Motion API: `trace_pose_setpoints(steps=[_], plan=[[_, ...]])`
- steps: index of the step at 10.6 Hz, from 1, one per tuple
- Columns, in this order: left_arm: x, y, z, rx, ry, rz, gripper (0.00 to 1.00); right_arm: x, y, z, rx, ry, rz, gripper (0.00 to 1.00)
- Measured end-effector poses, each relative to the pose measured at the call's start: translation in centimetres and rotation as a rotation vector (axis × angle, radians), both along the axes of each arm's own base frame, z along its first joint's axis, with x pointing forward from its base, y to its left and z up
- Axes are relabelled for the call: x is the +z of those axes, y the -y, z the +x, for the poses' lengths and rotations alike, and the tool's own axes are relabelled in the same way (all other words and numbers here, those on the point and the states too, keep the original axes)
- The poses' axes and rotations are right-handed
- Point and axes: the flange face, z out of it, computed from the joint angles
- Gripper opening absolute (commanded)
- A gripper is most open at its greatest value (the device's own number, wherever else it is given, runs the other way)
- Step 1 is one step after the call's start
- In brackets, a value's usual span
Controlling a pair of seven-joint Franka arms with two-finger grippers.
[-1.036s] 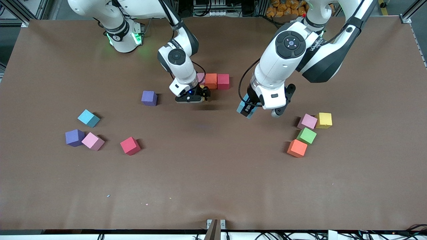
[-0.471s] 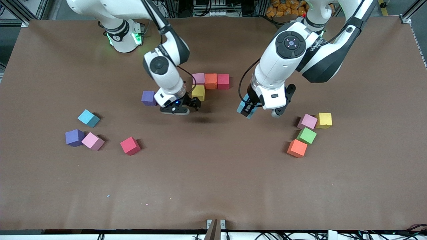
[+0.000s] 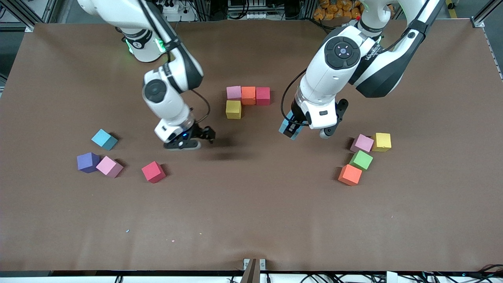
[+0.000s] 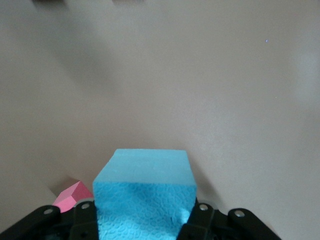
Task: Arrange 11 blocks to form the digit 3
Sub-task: 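Move the right gripper over the pink cube beside the cyan cube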
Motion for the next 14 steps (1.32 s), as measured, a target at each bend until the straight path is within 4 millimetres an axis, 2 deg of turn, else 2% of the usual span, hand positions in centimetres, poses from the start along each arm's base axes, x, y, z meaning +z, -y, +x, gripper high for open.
trace_pose_setpoints(steps=[3,5,7,10,14], plan=[[0.0,0.0,0.0,0.001,0.000,0.000,0.00,2.9,6.0,5.0,0.147,0.030,-0.023,1.00],[0.0,-0.1,0.1,0.002,0.001,0.000,0.00,3.5,10.0,8.1,0.256,0.063,-0.061,1.00],[0.0,-0.2,0.2,0.005,0.001,0.000,0.00,1.5,12.5,10.1,0.350,0.066,-0.086,1.00],[0.0,-0.2,0.2,0.005,0.001,-0.001,0.00,-2.9,13.2,10.6,0.430,0.038,-0.107,1.00],[0.1,-0.6,0.4,0.011,0.002,-0.001,0.00,-4.2,15.3,11.3,0.464,0.041,-0.121,1.00]])
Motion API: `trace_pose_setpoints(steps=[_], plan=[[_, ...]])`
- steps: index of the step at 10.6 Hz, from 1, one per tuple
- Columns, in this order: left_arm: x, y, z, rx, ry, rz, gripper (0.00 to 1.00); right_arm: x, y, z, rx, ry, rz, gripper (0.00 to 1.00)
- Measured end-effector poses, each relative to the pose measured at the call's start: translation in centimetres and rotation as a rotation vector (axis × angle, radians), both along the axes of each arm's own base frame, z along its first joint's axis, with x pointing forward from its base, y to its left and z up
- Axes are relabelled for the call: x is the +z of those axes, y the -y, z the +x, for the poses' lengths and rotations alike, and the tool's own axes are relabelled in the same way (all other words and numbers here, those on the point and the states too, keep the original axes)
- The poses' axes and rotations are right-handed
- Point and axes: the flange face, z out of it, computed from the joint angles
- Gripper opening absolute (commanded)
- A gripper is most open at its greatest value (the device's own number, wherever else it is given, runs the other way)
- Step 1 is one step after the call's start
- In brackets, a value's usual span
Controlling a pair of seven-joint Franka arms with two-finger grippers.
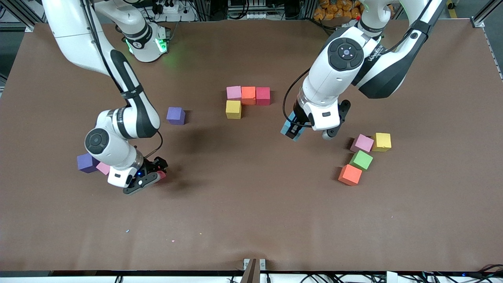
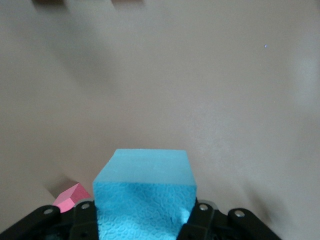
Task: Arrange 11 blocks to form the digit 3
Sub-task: 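Move the right gripper over the pink cube beside the cyan cube, then close the right gripper on the pink cube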
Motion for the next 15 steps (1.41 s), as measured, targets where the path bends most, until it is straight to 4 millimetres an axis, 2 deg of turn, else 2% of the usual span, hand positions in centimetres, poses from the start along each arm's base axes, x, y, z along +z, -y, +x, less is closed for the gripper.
trace_pose_setpoints(steps=[6,15], plan=[[0.0,0.0,0.0,-0.001,0.000,0.000,0.00,-2.7,0.5,-0.1,0.002,-0.005,-0.010,1.00],[0.0,0.0,0.0,-0.001,0.000,0.000,0.00,-4.2,0.6,-1.2,0.001,-0.035,-0.011,1.00]])
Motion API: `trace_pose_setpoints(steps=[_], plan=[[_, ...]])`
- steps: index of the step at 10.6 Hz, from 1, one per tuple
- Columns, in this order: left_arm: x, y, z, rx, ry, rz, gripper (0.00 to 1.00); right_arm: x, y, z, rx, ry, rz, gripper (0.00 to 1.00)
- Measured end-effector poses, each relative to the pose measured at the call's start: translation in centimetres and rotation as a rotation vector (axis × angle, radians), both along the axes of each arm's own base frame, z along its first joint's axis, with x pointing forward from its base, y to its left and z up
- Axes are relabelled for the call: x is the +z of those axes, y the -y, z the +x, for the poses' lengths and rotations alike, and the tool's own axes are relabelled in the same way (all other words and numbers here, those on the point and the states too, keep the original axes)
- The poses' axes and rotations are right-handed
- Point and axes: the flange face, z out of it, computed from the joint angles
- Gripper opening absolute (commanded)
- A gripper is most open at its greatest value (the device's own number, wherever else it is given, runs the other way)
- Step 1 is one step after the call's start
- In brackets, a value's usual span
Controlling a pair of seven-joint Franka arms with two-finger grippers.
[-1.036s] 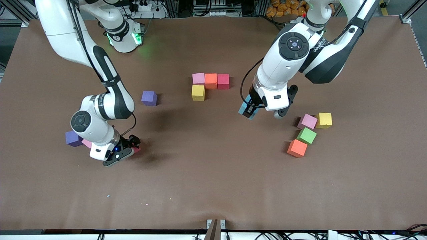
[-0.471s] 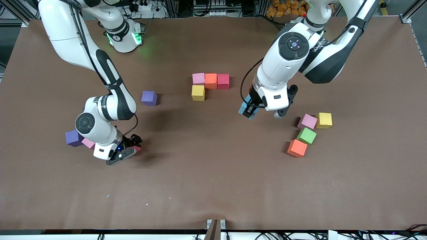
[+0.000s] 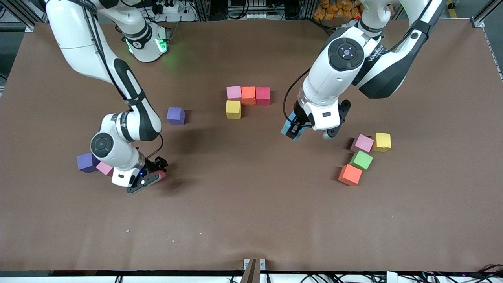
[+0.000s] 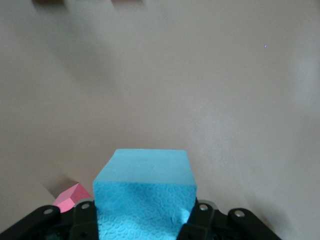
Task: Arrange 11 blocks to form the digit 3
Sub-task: 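Close the right gripper on the pink cube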
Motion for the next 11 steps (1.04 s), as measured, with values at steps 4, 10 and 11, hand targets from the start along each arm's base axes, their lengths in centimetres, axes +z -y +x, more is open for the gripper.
trace_pose_setpoints(steps=[4,10,11], plan=[[0.00,0.00,0.00,0.000,0.000,0.000,0.00,-0.19,-0.17,-0.18,0.002,0.002,0.001,0.92],[0.00,-0.03,0.02,0.001,0.000,0.000,0.00,-0.19,-0.42,-0.22,0.006,0.002,0.002,0.66],[0.00,-0.03,0.02,0.001,0.000,0.000,0.00,-0.16,-0.44,-0.20,0.006,0.003,0.002,0.66]])
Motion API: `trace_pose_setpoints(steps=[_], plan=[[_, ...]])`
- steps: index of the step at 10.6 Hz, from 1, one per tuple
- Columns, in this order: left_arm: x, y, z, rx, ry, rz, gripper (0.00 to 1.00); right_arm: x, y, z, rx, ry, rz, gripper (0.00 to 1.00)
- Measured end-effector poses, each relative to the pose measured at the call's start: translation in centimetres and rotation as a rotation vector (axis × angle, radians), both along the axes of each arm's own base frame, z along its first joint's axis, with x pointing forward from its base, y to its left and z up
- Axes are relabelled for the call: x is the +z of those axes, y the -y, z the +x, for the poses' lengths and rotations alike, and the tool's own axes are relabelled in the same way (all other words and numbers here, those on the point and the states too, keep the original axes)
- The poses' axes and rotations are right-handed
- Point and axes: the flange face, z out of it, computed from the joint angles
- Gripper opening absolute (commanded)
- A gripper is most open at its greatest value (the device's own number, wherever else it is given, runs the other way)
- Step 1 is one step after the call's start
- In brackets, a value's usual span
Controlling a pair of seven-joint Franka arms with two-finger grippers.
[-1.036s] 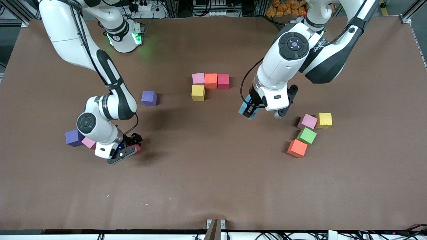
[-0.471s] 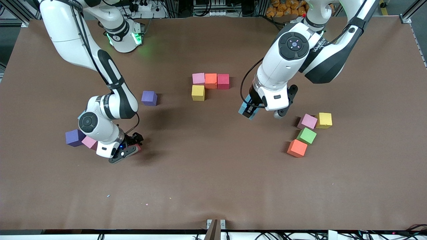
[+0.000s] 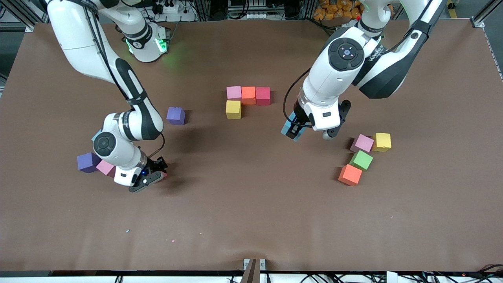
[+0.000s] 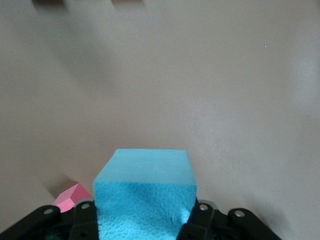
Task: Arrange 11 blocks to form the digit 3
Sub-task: 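Close the right gripper on the pink cube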
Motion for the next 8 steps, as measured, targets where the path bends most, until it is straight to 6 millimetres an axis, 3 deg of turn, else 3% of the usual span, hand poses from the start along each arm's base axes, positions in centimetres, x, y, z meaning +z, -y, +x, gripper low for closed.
trace_pose_setpoints(steps=[8], plan=[[0.00,0.00,0.00,0.000,0.000,0.000,0.00,0.57,-0.24,0.37,0.003,0.003,0.003,0.66]])
